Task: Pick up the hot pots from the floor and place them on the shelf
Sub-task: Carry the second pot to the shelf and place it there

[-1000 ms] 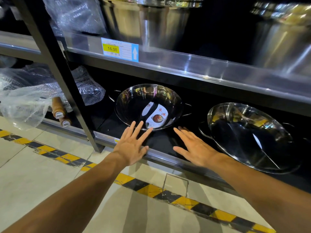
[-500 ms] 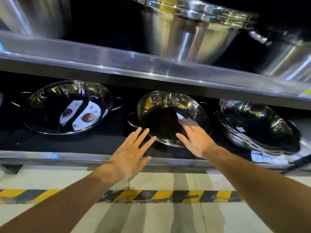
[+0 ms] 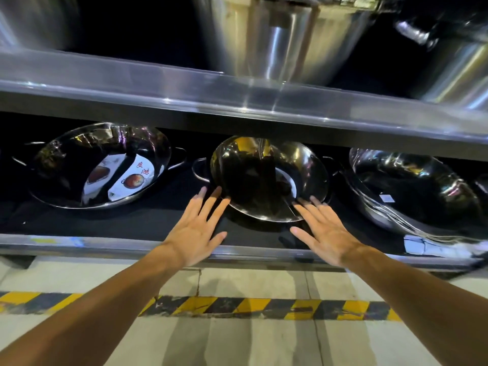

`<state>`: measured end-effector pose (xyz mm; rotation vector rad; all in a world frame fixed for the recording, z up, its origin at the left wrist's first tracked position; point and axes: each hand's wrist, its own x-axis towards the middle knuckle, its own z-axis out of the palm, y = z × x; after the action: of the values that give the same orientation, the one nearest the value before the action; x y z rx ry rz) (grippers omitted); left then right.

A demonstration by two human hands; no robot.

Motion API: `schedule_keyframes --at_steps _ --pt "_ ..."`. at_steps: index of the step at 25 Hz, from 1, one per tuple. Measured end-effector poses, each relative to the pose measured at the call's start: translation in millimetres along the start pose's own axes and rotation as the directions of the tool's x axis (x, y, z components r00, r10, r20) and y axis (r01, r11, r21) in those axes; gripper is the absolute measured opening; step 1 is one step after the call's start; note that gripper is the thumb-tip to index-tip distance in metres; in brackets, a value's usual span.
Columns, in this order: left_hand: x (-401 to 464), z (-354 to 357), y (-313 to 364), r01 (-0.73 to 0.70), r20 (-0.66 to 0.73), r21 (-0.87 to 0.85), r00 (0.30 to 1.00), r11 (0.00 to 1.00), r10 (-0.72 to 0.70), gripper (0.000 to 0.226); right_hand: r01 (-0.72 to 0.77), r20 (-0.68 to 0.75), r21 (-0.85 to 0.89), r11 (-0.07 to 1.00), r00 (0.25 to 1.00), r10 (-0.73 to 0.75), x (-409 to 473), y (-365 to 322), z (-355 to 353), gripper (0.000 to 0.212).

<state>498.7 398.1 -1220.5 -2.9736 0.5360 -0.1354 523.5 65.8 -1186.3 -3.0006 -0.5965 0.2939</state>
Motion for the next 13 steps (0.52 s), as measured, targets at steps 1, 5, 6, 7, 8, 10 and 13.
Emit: schedule_keyframes --at_steps 1,5,6,7,8,10,13 --pt "2.4 1.2 -1.0 0.015 0.004 0.013 1.0 1.0 -0.015 0.078 0.01 -0.004 -0.002 1.0 1.0 -0.01 1.0 -0.3 0.7 0.077" --pt "2.4 4.9 -9.9 0.018 -0.004 0.049 1.0 0.999 -0.018 0.08 0.016 -0.012 -0.033 0.999 1.0 -0.016 3.8 0.9 4.5 0.076" --pt "1.5 5.8 -12.0 0.024 -0.001 0.043 1.0 0.999 -0.024 0.08 0.011 0.001 -0.035 0.999 1.0 -0.011 4.8 0.0 4.8 0.077" --pt "0.9 6.3 -13.8 0.039 0.006 0.031 0.999 0.999 -0.039 0.08 0.007 0.021 -0.032 0.999 1.0 -0.007 6.5 -2.1 4.7 0.077" --pt "1.5 6.4 -15.0 0.057 0.014 0.016 0.998 0.998 -0.057 0.08 0.004 0.041 -0.025 1.0 0.999 -0.003 8.1 -4.3 4.3 0.077" --pt "5.7 3.0 -15.0 0.075 0.019 -0.019 0.997 0.997 -0.075 0.078 -0.009 0.072 -0.007 1.0 0.997 0.009 10.1 -7.1 2.7 0.077" --pt "3.9 -7.3 -15.7 0.037 -0.007 -0.07 0.999 0.997 -0.037 0.074 -0.018 0.075 -0.004 1.0 0.997 0.018 8.2 -8.3 -1.4 0.077"
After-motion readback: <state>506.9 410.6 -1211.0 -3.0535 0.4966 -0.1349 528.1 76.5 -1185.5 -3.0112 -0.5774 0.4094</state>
